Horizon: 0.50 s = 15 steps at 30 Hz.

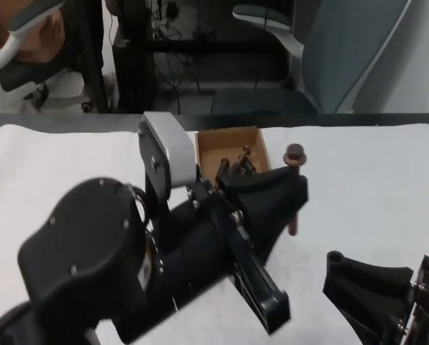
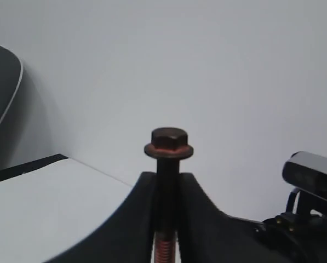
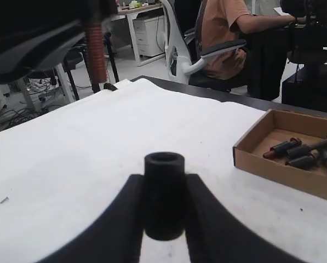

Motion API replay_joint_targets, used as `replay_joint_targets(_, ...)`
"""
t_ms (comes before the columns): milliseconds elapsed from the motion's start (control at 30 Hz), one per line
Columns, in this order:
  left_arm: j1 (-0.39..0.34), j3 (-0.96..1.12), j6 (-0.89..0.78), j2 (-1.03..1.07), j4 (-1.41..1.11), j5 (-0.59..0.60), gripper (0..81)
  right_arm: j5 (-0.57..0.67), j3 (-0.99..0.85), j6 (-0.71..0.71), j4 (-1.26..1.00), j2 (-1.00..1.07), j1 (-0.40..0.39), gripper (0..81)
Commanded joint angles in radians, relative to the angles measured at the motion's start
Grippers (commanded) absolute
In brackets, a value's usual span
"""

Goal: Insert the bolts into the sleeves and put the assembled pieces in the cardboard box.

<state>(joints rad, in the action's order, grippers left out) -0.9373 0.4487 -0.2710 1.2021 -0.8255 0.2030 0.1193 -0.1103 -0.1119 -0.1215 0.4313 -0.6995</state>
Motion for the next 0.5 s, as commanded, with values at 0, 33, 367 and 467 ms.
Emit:
replay_joint_targets(0, -0.044, 0.0, -0.02, 0.016, -0.055, -0.038, 1.8, -0.009, 0.0, 0.015, -0.093, 0.061, -0.012, 0.4)
replay_joint_targets(33, -0.052, 0.0, -0.021, 0.021, -0.055, -0.045, 1.8, -0.006, 0.0, 0.015, -0.116, 0.081, -0.014, 0.4)
replay_joint_targets(367, -0.062, 0.0, -0.021, 0.025, -0.055, -0.081, 1.8, 0.076, -0.006, -0.022, -0.375, 0.24, -0.02, 0.4)
replay_joint_targets(467, -0.062, 0.0, -0.005, 0.025, -0.053, -0.093, 1.8, 0.099, -0.005, -0.027, -0.37, 0.241, -0.022, 0.4)
